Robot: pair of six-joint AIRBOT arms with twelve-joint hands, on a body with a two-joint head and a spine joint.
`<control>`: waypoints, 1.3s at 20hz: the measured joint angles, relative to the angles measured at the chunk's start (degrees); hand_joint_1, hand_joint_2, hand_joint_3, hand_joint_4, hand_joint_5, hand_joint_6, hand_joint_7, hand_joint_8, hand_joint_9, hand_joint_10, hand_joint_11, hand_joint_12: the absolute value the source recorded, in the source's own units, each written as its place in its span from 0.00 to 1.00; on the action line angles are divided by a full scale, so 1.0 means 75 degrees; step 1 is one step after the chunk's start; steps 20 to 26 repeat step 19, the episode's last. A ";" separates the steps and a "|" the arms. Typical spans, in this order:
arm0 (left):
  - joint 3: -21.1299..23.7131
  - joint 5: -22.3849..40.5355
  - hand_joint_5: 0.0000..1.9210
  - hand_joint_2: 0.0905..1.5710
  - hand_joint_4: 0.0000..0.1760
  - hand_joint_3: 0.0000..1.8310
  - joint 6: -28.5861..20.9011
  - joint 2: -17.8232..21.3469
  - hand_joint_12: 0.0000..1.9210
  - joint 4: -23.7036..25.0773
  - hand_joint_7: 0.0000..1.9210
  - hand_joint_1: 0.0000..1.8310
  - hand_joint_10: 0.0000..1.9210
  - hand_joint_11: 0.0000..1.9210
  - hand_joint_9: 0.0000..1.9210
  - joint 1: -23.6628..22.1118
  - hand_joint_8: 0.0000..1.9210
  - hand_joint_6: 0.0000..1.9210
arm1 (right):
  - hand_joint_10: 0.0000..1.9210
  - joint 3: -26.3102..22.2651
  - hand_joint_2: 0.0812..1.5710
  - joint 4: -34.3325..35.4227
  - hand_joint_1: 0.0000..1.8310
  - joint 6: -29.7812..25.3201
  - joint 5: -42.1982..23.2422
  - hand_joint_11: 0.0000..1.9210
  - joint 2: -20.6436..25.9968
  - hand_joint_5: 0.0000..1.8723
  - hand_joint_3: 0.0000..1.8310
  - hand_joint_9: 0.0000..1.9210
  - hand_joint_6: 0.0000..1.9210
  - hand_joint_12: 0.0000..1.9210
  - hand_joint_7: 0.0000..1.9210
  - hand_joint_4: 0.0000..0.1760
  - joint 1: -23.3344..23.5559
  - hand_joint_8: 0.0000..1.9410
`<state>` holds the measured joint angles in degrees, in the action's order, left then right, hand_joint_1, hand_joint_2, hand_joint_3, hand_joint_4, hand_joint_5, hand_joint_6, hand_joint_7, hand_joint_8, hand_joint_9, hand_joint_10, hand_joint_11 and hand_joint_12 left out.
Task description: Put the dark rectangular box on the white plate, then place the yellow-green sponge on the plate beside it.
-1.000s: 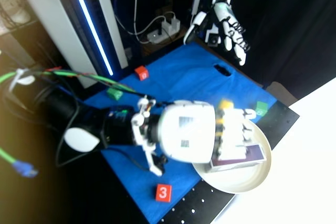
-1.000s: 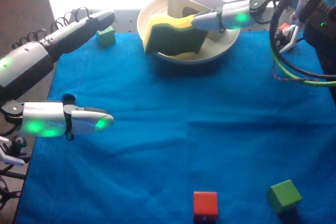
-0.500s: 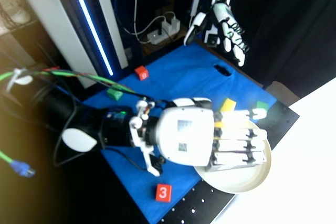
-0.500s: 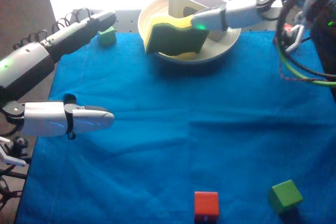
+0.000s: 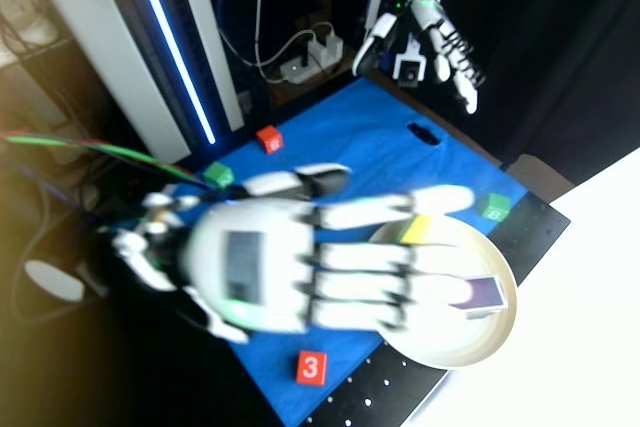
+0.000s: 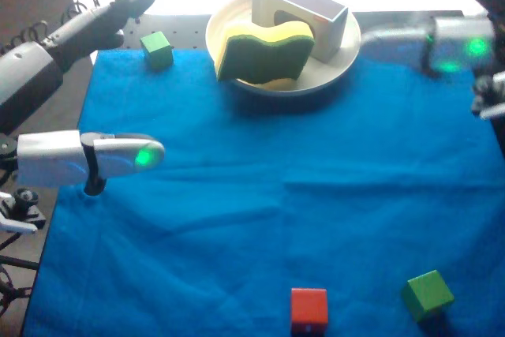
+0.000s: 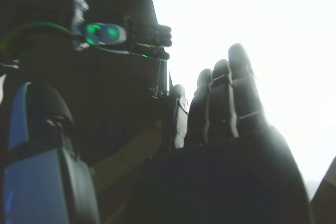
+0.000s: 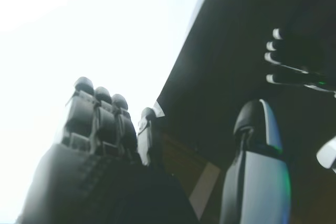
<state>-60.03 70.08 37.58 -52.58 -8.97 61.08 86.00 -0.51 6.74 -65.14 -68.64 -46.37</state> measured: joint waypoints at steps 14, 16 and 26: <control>0.0460 0.2323 0.04 0.62 1.00 0.00 -0.0012 0.0350 0.18 -0.0758 0.03 0.33 0.00 0.00 0.03 0.0673 0.00 0.00 | 0.01 -0.2716 0.50 0.2311 0.39 0.1070 -0.3847 0.00 0.1824 0.04 0.01 0.03 0.01 0.00 0.06 0.97 -0.3232 0.01; 0.0460 0.2465 0.02 0.65 0.99 0.01 -0.0009 0.0358 0.13 -0.0772 0.00 0.27 0.00 0.00 0.00 0.0673 0.00 0.00 | 0.00 -0.2806 0.50 0.2486 0.40 0.1081 -0.3856 0.00 0.1824 0.05 0.01 0.03 0.01 0.00 0.04 0.91 -0.3340 0.00; 0.0484 0.2643 0.00 0.65 1.00 0.00 -0.0012 0.0367 0.07 -0.0787 0.00 0.25 0.00 0.00 0.00 0.0758 0.00 0.00 | 0.00 -0.2914 0.52 0.2544 0.41 0.1087 -0.3841 0.00 0.1801 0.03 0.01 0.00 0.00 0.00 0.03 0.74 -0.3471 0.00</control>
